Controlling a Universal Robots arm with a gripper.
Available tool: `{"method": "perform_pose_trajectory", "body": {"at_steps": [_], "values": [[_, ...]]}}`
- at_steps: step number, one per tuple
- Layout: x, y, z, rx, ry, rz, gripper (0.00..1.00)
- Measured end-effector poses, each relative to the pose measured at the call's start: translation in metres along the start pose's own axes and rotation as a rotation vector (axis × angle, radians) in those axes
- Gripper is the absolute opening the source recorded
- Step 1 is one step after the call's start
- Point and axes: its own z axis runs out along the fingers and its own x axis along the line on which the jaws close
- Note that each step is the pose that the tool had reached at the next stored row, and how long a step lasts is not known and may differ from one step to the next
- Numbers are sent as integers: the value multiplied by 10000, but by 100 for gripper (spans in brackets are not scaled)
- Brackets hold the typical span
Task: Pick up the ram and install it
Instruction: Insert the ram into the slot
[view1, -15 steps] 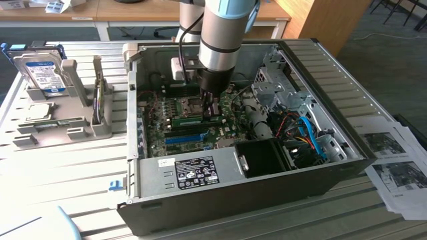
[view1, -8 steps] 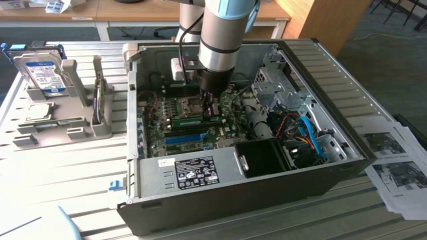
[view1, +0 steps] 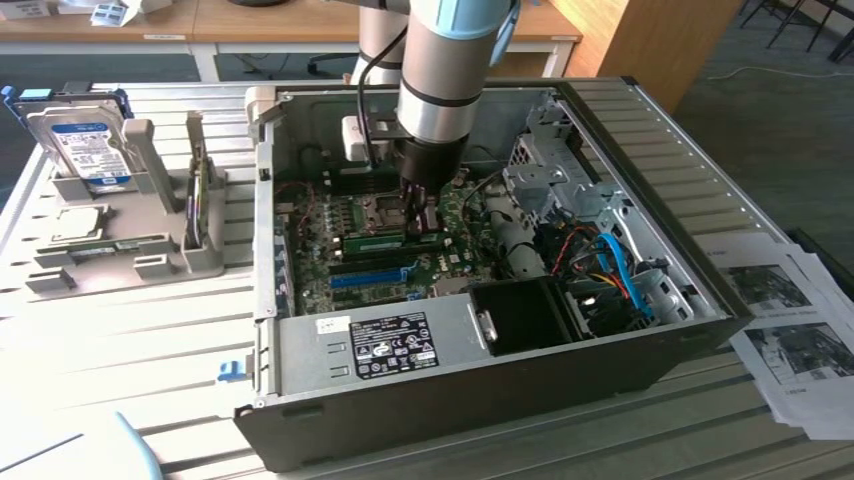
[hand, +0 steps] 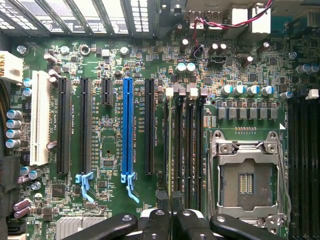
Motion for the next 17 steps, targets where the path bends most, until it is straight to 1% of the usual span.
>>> {"method": "perform_pose_trajectory", "body": {"at_steps": [7,8,17], "values": [[0,0,0,1,0,1,13],[1,0,0,0,0,1,19],[1,0,-7,0,1,1,19]]}}
